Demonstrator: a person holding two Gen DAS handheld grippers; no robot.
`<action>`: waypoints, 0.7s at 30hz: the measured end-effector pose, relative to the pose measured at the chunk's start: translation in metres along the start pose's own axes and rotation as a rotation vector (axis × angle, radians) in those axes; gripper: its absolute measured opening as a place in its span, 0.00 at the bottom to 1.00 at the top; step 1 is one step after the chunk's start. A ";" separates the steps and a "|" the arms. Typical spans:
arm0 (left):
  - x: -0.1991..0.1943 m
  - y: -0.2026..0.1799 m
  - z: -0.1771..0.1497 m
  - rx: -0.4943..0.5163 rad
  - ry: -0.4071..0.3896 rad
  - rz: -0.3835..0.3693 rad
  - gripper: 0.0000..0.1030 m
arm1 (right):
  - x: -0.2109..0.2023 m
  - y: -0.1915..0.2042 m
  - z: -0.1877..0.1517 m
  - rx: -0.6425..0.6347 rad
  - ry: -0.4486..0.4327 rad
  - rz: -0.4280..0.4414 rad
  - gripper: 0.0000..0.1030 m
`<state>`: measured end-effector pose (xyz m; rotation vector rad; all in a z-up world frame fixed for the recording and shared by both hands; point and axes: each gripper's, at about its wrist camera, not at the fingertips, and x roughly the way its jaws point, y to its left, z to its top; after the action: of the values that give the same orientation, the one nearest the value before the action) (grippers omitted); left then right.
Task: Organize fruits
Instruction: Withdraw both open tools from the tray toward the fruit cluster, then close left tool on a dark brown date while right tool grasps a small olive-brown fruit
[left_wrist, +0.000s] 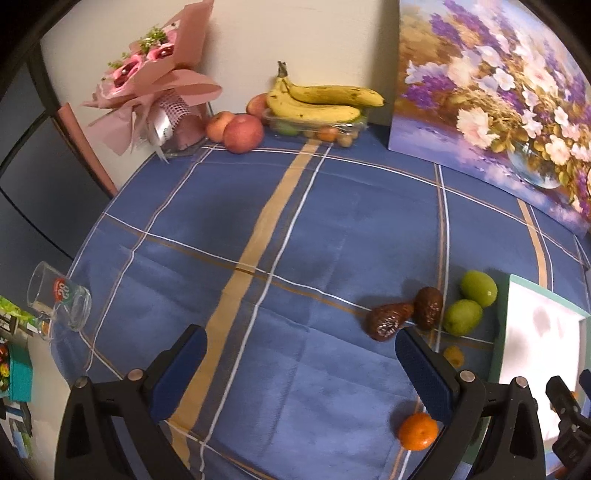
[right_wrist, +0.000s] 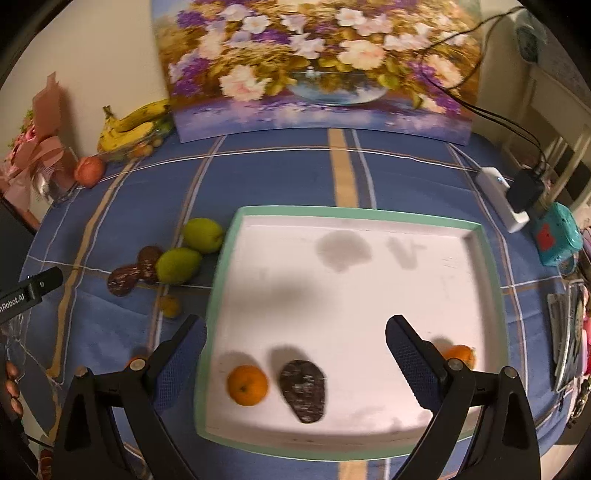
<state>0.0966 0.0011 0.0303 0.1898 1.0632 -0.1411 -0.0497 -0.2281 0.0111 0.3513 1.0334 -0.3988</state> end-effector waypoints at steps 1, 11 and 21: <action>0.001 0.002 0.001 -0.003 0.003 -0.004 1.00 | 0.000 0.003 0.000 -0.004 -0.002 0.005 0.95; 0.014 0.002 0.008 -0.020 0.020 -0.069 1.00 | 0.009 0.049 0.011 -0.093 -0.044 0.090 0.95; 0.040 -0.009 0.012 -0.065 0.064 -0.138 0.91 | 0.030 0.072 0.015 -0.119 -0.039 0.128 0.74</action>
<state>0.1242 -0.0113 0.0006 0.0626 1.1435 -0.2252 0.0100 -0.1771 -0.0017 0.3002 0.9857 -0.2272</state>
